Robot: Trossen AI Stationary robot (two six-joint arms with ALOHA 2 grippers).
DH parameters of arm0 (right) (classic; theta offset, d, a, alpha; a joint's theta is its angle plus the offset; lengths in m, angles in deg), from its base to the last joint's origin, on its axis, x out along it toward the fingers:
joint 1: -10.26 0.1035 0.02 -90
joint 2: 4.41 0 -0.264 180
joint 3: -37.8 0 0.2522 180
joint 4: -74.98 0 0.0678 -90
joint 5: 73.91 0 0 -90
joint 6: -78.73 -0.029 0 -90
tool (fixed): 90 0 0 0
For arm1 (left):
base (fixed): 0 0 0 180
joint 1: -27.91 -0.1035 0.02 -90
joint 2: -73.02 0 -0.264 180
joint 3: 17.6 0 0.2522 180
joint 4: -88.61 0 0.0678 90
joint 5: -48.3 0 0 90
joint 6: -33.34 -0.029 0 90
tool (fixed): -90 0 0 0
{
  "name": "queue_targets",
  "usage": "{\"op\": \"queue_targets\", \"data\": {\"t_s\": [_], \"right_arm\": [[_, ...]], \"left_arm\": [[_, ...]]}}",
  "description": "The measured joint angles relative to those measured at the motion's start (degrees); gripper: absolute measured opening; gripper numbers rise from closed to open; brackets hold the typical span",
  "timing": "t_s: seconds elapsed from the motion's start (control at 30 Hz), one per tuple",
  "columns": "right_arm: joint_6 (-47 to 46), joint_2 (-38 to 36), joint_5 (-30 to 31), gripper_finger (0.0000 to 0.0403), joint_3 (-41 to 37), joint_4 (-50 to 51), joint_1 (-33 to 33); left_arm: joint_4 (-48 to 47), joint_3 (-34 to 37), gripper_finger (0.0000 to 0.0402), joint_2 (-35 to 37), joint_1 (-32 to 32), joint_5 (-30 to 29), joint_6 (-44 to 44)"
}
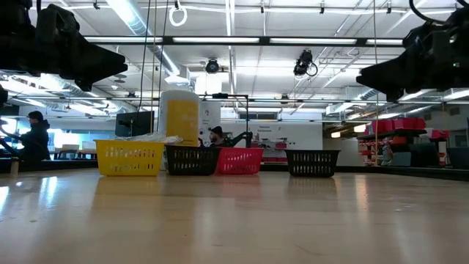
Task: Pick & Place Travel size toiletries
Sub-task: Return to Home Position
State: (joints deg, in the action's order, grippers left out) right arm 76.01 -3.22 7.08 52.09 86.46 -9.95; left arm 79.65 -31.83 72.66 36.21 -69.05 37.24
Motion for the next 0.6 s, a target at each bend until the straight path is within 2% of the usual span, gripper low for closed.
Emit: {"op": "queue_targets", "data": {"t_s": [0.23,0.6], "right_arm": [[-5.4,0.8,0.0,0.016,0.0,0.1,0.0],[-5.4,0.8,0.0,0.0162,0.0,0.1,0.0]], "left_arm": [[0.0,0.0,0.0153,0.0,0.0,0.0,0.0],[0.0,0.0,0.0153,0.0,0.0,0.0,0.0]]}}
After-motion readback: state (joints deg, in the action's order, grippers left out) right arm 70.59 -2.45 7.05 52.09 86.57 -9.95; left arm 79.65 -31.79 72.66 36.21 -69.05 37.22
